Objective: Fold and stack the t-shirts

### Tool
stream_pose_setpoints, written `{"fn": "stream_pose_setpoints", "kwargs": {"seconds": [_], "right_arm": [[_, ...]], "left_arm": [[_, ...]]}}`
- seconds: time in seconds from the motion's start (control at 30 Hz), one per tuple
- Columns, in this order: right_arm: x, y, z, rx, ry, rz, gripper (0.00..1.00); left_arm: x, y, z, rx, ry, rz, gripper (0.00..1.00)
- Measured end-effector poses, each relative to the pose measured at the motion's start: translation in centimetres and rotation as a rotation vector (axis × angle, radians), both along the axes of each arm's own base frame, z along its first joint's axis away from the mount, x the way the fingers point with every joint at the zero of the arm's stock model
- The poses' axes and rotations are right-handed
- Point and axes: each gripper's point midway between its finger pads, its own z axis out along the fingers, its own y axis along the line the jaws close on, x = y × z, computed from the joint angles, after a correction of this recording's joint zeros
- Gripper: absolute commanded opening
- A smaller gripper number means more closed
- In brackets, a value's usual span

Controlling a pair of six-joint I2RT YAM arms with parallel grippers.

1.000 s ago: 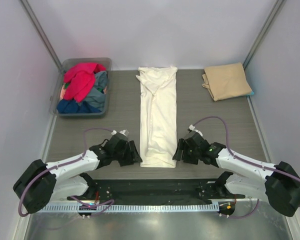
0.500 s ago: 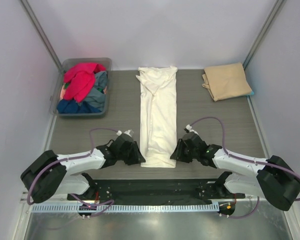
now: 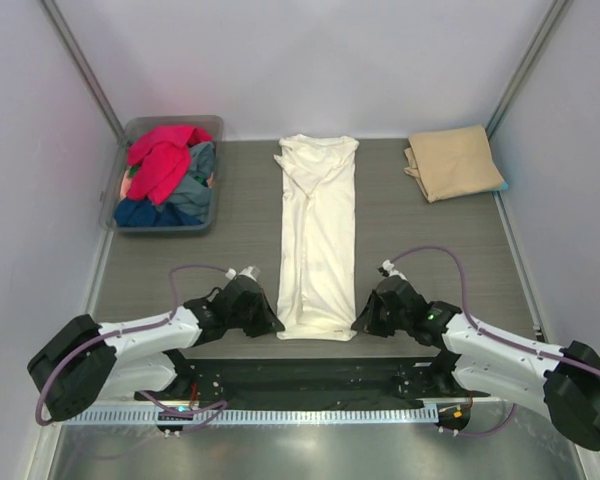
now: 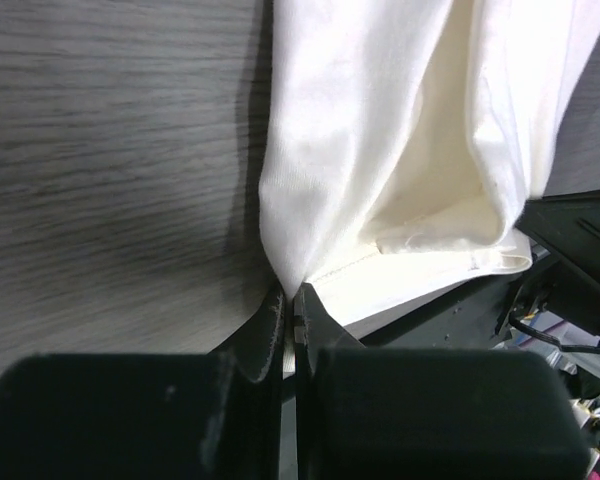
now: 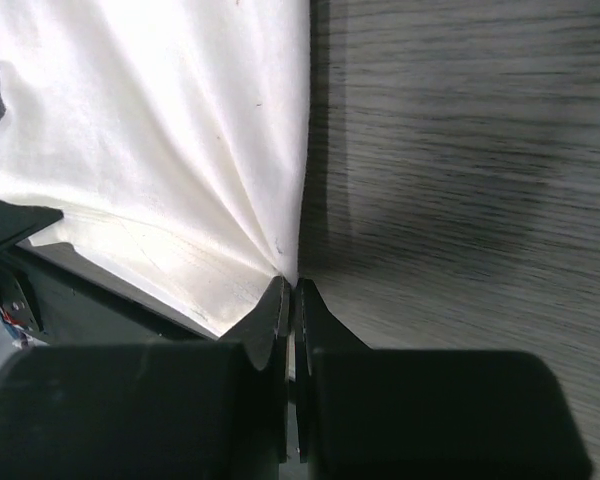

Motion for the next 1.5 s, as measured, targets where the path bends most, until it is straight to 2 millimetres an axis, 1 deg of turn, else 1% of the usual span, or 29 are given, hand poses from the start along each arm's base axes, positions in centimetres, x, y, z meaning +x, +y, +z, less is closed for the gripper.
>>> {"fn": "stream_pose_setpoints", "kwargs": {"seconds": [0.13, 0.23, 0.3, 0.33, 0.4, 0.43, 0.53, 0.6, 0.67, 0.7, 0.77, 0.83, 0.9, 1.1, 1.27, 1.43, 1.5], "right_arm": [[-0.3, 0.1, -0.1, 0.006, 0.021, -0.003, 0.01], [-0.6, 0.1, 0.1, 0.016, 0.033, -0.002, 0.01], [-0.7, 0.0, 0.6, 0.023, 0.033, -0.008, 0.01], [-0.7, 0.0, 1.1, 0.025, 0.028, -0.014, 0.01], [0.0, -0.1, 2.6, 0.018, 0.003, -0.032, 0.01], [0.5, -0.1, 3.7, 0.012, -0.018, -0.044, 0.01], [2.8, 0.3, 7.6, 0.002, -0.102, -0.069, 0.01], [4.3, 0.4, 9.6, -0.017, -0.142, -0.083, 0.01], [6.3, 0.7, 11.4, -0.037, -0.180, -0.099, 0.01], [7.3, 0.5, 11.8, -0.051, -0.186, -0.108, 0.01], [9.4, -0.1, 12.3, -0.090, -0.192, -0.134, 0.01], [12.0, -1.0, 12.4, -0.124, -0.188, -0.164, 0.01], [14.2, -1.4, 12.3, -0.144, -0.182, -0.171, 0.01], [19.7, -1.1, 11.4, -0.184, -0.170, -0.135, 0.01], [23.5, -1.1, 10.6, -0.200, -0.165, -0.124, 0.01], [26.9, -1.5, 10.3, -0.190, -0.167, -0.130, 0.01], [28.0, -1.6, 9.9, -0.188, -0.163, -0.129, 0.01]], "left_arm": [[-0.2, 0.0, 0.8, -0.022, -0.009, 0.004, 0.00], [-0.9, -0.2, 1.3, -0.019, -0.005, -0.006, 0.00], [-1.0, -0.3, 2.3, -0.007, -0.014, -0.009, 0.01], [-0.9, -0.5, 3.3, -0.002, -0.023, -0.012, 0.01], [-0.1, -0.9, 5.6, 0.006, -0.060, -0.004, 0.02], [0.7, -1.1, 7.3, 0.016, -0.085, 0.010, 0.03], [2.7, -1.4, 11.7, 0.036, -0.171, 0.030, 0.05], [4.4, -1.7, 14.2, 0.056, -0.223, 0.036, 0.05], [6.1, -1.7, 15.4, 0.100, -0.246, 0.043, 0.05], [7.1, -1.6, 15.7, 0.131, -0.255, 0.043, 0.05], [8.8, -1.3, 15.7, 0.191, -0.259, 0.046, 0.05], [10.7, -1.2, 15.4, 0.241, -0.258, 0.040, 0.05], [13.0, -1.4, 15.2, 0.272, -0.258, 0.035, 0.04], [19.7, -1.2, 14.7, 0.320, -0.250, 0.039, 0.04], [24.4, -1.1, 13.6, 0.343, -0.237, 0.031, 0.03], [28.1, -1.3, 11.9, 0.339, -0.207, 0.019, 0.03], [29.2, -1.3, 11.3, 0.334, -0.196, 0.019, 0.03]]}}
